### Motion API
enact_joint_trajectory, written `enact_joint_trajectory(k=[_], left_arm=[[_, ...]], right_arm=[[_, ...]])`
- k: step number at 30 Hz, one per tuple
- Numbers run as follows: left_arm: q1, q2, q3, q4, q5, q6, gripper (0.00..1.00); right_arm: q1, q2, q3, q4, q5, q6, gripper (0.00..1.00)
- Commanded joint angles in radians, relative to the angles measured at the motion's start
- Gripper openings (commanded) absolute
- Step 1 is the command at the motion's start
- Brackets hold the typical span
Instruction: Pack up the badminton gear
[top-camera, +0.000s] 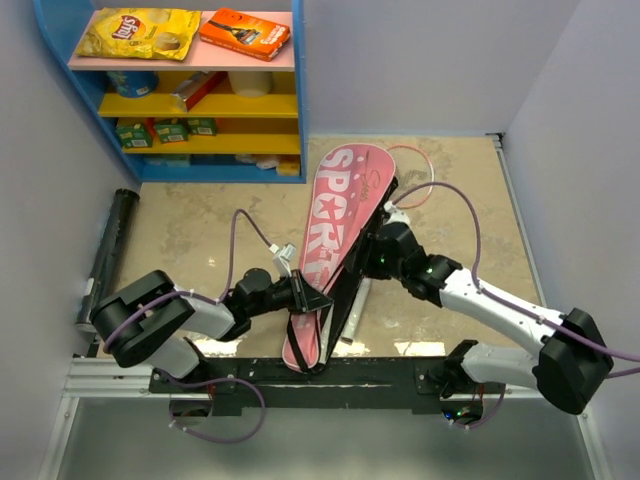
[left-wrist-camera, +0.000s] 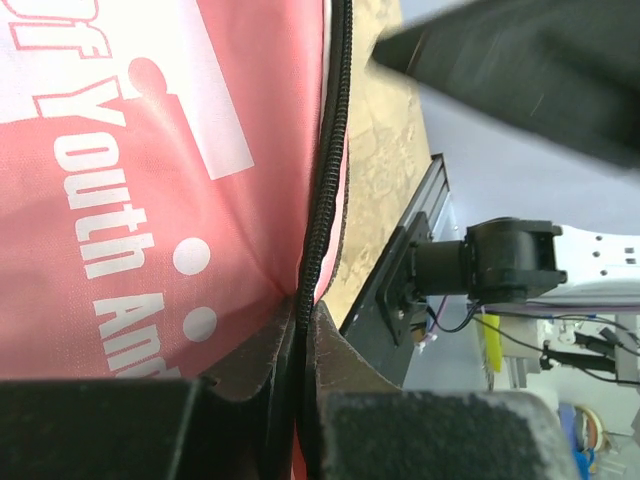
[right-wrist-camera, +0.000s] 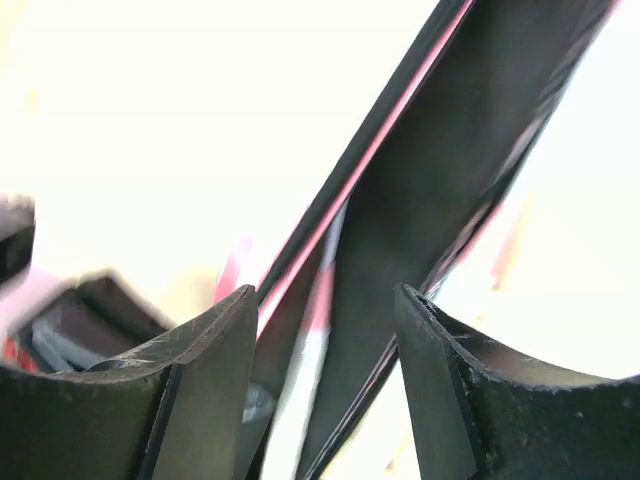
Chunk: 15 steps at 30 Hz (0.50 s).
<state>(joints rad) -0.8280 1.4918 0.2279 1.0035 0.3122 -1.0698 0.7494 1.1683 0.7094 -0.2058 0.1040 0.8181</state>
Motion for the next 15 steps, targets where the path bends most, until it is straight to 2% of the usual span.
enact_joint_trajectory(k=[1, 8, 15], left_arm=[[0.004, -0.044, 0.044, -0.012, 0.062, 0.045, 0.0], [0.033, -0.062, 0.059, -0.051, 0.067, 0.07, 0.0], [0.069, -0.056, 0.068, -0.037, 0.085, 0.068, 0.0]], right_arm=[[-0.057, 0.036, 0.119, -0.161, 0.196, -0.108, 0.59], [-0.183, 0.148, 0.174, -0.141, 0.261, -0.146, 0.53], [-0.291, 0.29, 0.183, -0.047, 0.209, -0.158, 0.44]])
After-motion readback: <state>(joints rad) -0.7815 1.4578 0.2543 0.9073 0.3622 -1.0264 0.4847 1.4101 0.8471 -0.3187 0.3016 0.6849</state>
